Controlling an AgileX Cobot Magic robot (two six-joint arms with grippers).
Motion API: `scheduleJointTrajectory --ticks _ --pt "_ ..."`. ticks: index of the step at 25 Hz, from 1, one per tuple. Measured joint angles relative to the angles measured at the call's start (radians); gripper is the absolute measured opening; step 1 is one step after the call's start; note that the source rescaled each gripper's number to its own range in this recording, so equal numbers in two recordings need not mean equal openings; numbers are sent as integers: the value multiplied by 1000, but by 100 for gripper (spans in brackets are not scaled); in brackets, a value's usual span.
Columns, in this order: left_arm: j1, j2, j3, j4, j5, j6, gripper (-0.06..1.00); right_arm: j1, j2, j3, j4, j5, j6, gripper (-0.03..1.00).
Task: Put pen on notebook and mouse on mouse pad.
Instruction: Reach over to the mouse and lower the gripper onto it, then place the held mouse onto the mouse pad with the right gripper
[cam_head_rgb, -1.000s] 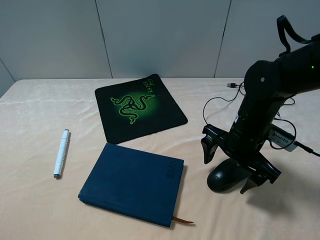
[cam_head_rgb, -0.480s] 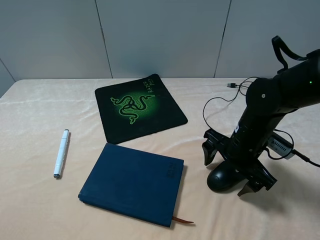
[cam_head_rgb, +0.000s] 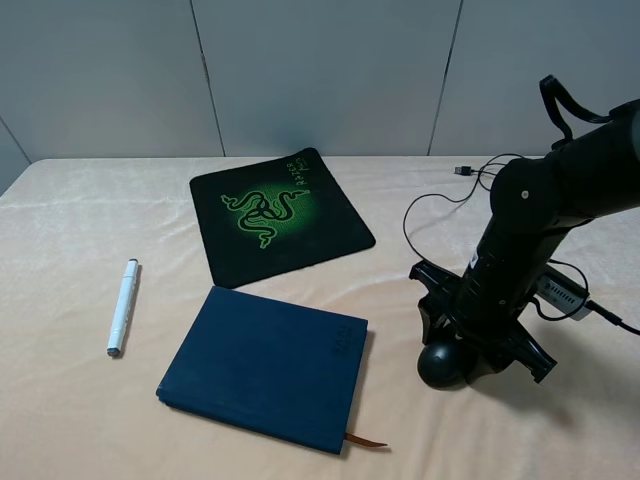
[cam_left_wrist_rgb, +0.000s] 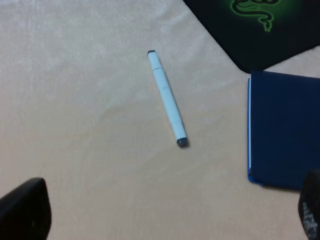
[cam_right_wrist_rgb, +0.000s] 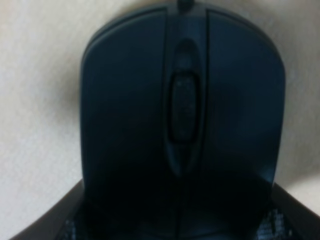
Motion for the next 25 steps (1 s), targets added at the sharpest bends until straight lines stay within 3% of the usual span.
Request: scheduleJointTrajectory --ticks 12,19,25 --pt "0 0 0 0 0 0 100 0 -20 1 -2 17 -26 3" --pt "0 0 0 0 0 0 100 0 -157 1 -2 65 -215 3" --pt "0 0 0 0 0 0 100 0 -289 2 2 113 -454 3"
